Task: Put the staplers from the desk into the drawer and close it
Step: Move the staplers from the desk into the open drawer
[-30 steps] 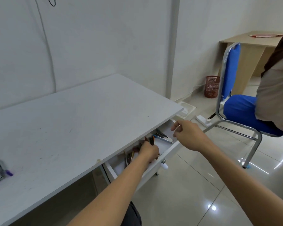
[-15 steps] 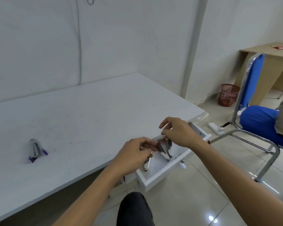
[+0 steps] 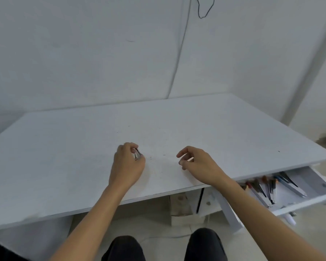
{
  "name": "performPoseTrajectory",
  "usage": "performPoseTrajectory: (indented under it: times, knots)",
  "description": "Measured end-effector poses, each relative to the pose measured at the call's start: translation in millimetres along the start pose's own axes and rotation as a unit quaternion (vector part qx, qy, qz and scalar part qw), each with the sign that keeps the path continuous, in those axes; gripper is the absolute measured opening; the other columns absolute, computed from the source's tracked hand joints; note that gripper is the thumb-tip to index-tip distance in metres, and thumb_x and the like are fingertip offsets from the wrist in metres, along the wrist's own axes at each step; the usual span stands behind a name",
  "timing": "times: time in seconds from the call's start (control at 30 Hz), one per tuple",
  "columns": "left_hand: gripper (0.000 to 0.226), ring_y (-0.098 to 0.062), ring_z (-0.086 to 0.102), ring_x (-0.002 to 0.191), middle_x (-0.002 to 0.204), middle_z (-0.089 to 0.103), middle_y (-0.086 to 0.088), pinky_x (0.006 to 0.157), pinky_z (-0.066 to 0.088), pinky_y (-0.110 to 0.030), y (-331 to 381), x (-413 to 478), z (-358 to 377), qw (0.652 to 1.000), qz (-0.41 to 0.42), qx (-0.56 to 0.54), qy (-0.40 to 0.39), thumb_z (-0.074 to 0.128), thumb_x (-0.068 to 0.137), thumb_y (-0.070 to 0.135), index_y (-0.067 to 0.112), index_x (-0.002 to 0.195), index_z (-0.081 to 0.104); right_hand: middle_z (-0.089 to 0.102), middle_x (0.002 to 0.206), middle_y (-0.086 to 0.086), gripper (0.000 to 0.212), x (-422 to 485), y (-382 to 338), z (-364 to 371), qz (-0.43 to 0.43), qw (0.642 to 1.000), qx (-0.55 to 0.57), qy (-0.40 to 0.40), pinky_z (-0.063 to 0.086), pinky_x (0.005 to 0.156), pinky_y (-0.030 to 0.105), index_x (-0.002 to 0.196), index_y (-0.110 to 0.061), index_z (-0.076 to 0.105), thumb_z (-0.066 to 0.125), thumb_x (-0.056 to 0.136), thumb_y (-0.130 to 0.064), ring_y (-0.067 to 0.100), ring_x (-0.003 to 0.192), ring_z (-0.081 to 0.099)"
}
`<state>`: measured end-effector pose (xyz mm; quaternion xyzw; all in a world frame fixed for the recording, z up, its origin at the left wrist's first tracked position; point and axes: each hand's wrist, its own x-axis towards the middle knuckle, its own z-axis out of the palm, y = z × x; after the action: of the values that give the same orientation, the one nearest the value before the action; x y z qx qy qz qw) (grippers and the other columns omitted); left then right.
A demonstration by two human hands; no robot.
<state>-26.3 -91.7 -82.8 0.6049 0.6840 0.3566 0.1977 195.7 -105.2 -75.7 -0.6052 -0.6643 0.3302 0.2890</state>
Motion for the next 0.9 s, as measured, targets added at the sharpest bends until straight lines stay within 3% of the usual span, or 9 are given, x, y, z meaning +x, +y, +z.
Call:
performPoseTrajectory:
  times: [0.1,0.2,0.4,0.47,0.53,0.6,0.67,0.77,0.9]
  knots:
    - [0.074,-0.030,0.047,0.127,0.140,0.045,-0.009,0.088,0.045,-0.042,-6,19,-4,0.993,-0.095,0.063,-0.028,0.064,0.084,0.048,0.011,0.139,0.033,0.070,0.103,-0.006,0.018,6,-6,12,-0.006,1.000,-0.014,-0.010,0.045,0.071,0.024,0.106,-0.028,0.065,0.056,0.093,-0.021,0.016,0.090,0.071]
    - [0.087,-0.033,0.041,0.132,0.143,0.042,-0.013,0.094,0.044,-0.045,2,32,6,0.987,-0.107,0.108,-0.051,0.060,0.082,0.057,0.007,0.143,0.025,0.070,0.103,-0.005,0.017,8,-10,14,-0.002,1.000,-0.021,-0.011,0.045,0.070,0.023,0.107,-0.027,0.065,0.056,0.093,-0.022,0.013,0.087,0.071]
    - [0.056,-0.033,0.045,0.121,0.135,0.046,-0.016,0.092,0.042,-0.038,12,34,35,0.973,0.033,0.213,-0.080,0.051,0.089,0.019,0.013,0.142,0.033,0.069,0.099,-0.008,0.017,-3,-7,4,0.006,1.000,-0.013,0.000,0.044,0.067,0.021,0.106,-0.026,0.066,0.055,0.094,-0.023,0.007,0.080,0.072]
    - [0.051,-0.031,0.048,0.116,0.130,0.048,-0.015,0.089,0.041,-0.036,20,28,42,0.964,0.066,0.232,-0.112,0.050,0.089,0.016,0.011,0.139,0.038,0.069,0.100,-0.007,0.017,-8,-2,-6,0.014,1.000,-0.016,0.011,0.045,0.068,0.021,0.107,-0.026,0.066,0.054,0.094,-0.022,0.008,0.081,0.072]
    - [0.036,-0.027,0.052,0.100,0.117,0.051,-0.014,0.075,0.042,-0.032,33,21,48,0.963,0.049,0.204,-0.168,0.051,0.089,0.018,0.007,0.123,0.048,0.069,0.101,-0.006,0.018,-14,7,-17,0.028,0.999,-0.021,0.022,0.046,0.067,0.021,0.106,-0.025,0.066,0.054,0.094,-0.021,0.009,0.084,0.072]
    - [0.016,-0.019,0.049,0.071,0.090,0.052,-0.009,0.057,0.034,-0.028,47,14,53,0.963,0.027,0.153,-0.222,0.053,0.089,0.024,0.009,0.090,0.051,0.070,0.100,-0.004,0.018,-20,15,-28,0.045,0.998,-0.020,0.034,0.045,0.065,0.021,0.105,-0.024,0.067,0.054,0.093,-0.019,0.010,0.085,0.073]
    - [0.032,-0.016,0.038,0.056,0.066,0.041,-0.002,0.052,0.027,-0.027,65,2,59,0.963,0.017,0.089,-0.255,0.052,0.091,0.032,0.011,0.070,0.043,0.070,0.101,-0.003,0.018,-27,25,-40,0.057,0.997,-0.012,0.050,0.044,0.062,0.021,0.104,-0.024,0.068,0.054,0.093,-0.019,0.010,0.084,0.073]
    - [0.034,-0.017,0.033,0.058,0.062,0.033,-0.002,0.058,0.028,-0.030,94,-23,70,0.945,0.022,-0.006,-0.327,0.051,0.090,0.038,0.012,0.069,0.046,0.071,0.100,-0.003,0.018,-41,39,-61,0.074,0.994,0.011,0.078,0.046,0.062,0.022,0.104,-0.023,0.069,0.056,0.093,-0.019,0.009,0.080,0.074]
    - [0.026,-0.017,0.046,0.071,0.077,0.055,-0.002,0.069,0.037,-0.031,129,-54,95,0.902,0.062,-0.063,-0.422,0.052,0.085,0.031,0.009,0.084,0.066,0.076,0.095,0.001,0.016,-66,65,-92,0.095,0.986,0.062,0.119,0.053,0.069,0.030,0.099,-0.022,0.071,0.057,0.091,-0.017,0.010,0.071,0.073]
